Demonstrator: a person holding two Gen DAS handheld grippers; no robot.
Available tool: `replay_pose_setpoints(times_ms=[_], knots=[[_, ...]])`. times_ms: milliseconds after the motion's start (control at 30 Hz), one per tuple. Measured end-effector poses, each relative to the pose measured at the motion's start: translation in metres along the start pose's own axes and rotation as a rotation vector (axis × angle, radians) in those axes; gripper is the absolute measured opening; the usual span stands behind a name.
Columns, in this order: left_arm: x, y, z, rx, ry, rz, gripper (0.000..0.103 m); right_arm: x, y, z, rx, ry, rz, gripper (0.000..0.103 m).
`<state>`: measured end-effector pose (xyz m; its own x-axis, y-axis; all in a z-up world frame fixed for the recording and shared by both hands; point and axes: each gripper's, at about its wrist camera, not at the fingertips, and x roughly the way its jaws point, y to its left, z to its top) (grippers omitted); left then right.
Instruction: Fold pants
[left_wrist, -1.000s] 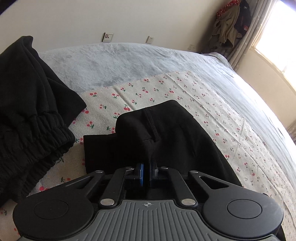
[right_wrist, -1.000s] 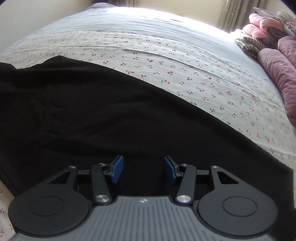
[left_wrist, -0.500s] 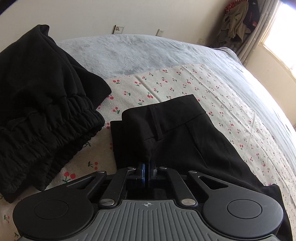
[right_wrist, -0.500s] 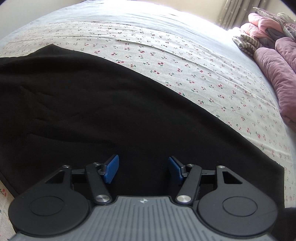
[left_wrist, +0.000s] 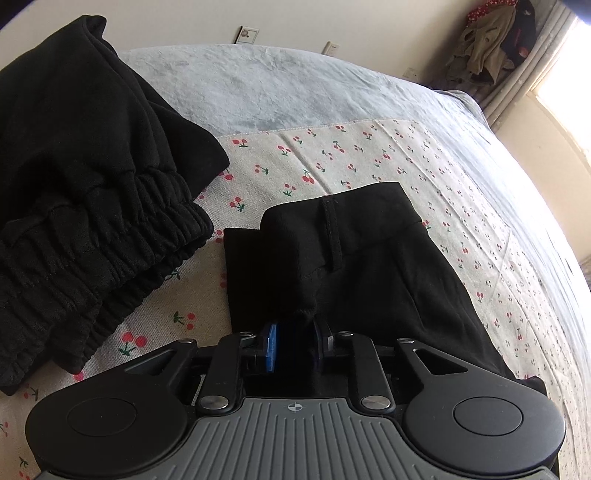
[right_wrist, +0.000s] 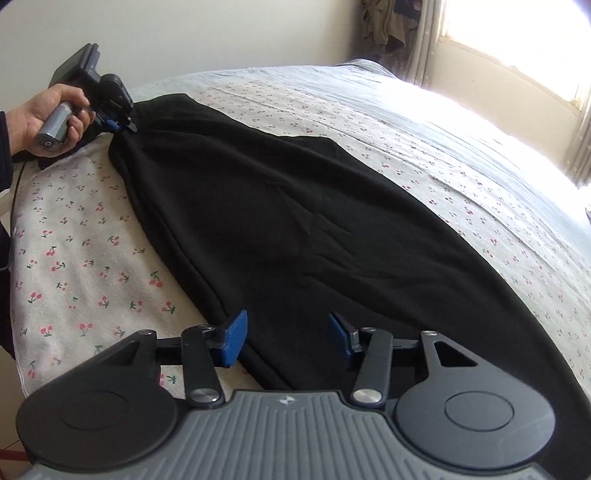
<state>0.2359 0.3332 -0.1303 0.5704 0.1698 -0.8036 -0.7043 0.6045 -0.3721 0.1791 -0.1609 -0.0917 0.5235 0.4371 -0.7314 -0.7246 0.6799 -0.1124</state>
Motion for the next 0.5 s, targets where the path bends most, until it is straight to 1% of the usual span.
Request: replay_pose_setpoints(times_ms=[67,100,133,200,233,300,333,367,400,500], knots=[[0.002,-0.001,0.0,0.029,0.006,0.002,0.02,0.007,0.013,0.005,-0.062,-0.017,-0.002,0.031],[0.003,-0.002,0.0,0.043,0.007,0.005,0.02,0.012,0.019,0.006,-0.08,-0.014,-0.003,0.027],[0.003,-0.003,0.0,0.055,0.004,0.007,0.02,0.018,0.019,0.01,-0.089,-0.007,0.003,0.019],[0.004,-0.006,-0.001,0.087,-0.003,0.012,0.019,0.028,0.024,0.014,-0.09,0.009,0.013,0.01],[0.004,-0.007,-0.001,0.101,-0.003,0.011,0.018,0.031,0.028,0.014,-0.093,0.011,0.016,0.007],[0.005,-0.007,0.0,0.113,-0.003,0.002,0.014,0.038,0.034,0.016,-0.106,0.014,0.025,0.006],[0.005,-0.008,0.001,0.122,-0.004,0.002,0.008,0.043,0.038,0.018,-0.112,0.02,0.028,0.006],[0.004,-0.008,0.002,0.131,-0.003,0.003,0.008,0.048,0.039,0.018,-0.116,0.033,0.022,0.005],[0.002,-0.008,0.003,0.133,-0.002,0.002,0.007,0.054,0.041,0.019,-0.119,0.049,0.014,0.0],[-0.004,-0.004,0.005,0.146,-0.007,-0.001,0.006,0.062,0.04,0.021,-0.121,0.079,0.008,0.0]])
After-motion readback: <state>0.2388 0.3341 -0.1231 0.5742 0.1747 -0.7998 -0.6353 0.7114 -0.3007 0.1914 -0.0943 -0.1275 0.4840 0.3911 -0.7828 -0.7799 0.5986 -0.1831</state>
